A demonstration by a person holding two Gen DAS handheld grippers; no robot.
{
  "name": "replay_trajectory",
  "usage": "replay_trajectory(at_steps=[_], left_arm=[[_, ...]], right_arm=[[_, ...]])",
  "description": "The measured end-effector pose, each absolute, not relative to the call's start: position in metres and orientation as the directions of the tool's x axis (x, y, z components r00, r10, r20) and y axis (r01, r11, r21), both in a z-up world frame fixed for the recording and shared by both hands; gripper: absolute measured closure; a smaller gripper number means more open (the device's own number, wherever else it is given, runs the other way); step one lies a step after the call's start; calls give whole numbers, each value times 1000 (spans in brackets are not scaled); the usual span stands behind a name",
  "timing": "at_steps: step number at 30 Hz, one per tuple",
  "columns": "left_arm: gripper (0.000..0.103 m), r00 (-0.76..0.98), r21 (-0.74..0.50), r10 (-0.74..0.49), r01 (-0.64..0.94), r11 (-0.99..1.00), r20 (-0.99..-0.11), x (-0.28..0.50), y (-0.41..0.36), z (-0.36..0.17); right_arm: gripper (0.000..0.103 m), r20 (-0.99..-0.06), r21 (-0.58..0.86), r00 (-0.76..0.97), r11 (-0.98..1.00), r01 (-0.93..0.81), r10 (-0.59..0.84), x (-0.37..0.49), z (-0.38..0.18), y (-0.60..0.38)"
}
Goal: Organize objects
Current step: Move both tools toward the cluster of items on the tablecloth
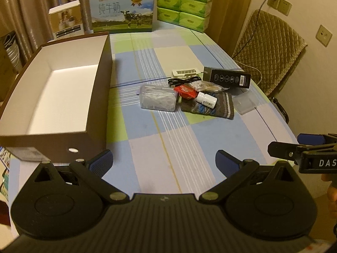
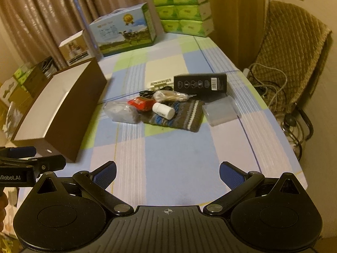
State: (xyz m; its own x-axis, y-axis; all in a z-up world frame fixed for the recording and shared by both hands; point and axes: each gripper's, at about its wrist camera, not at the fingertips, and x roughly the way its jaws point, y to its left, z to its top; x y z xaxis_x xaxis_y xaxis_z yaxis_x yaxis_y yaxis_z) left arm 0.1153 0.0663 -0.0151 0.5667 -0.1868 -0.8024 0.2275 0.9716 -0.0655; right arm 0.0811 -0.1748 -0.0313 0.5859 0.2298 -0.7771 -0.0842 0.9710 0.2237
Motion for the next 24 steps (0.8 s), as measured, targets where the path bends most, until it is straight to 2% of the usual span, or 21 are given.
replay_trajectory(at_steps=[13, 24], left_arm=[[1, 535, -85, -227, 277, 957, -814, 143, 63, -29], [1, 536, -103, -211, 225, 969, -818, 169, 51, -37]], right_arm=[[2, -771, 203, 609, 978, -44, 187, 90, -39, -180], [2, -739, 182, 645, 979, -91, 197, 135, -45, -205]])
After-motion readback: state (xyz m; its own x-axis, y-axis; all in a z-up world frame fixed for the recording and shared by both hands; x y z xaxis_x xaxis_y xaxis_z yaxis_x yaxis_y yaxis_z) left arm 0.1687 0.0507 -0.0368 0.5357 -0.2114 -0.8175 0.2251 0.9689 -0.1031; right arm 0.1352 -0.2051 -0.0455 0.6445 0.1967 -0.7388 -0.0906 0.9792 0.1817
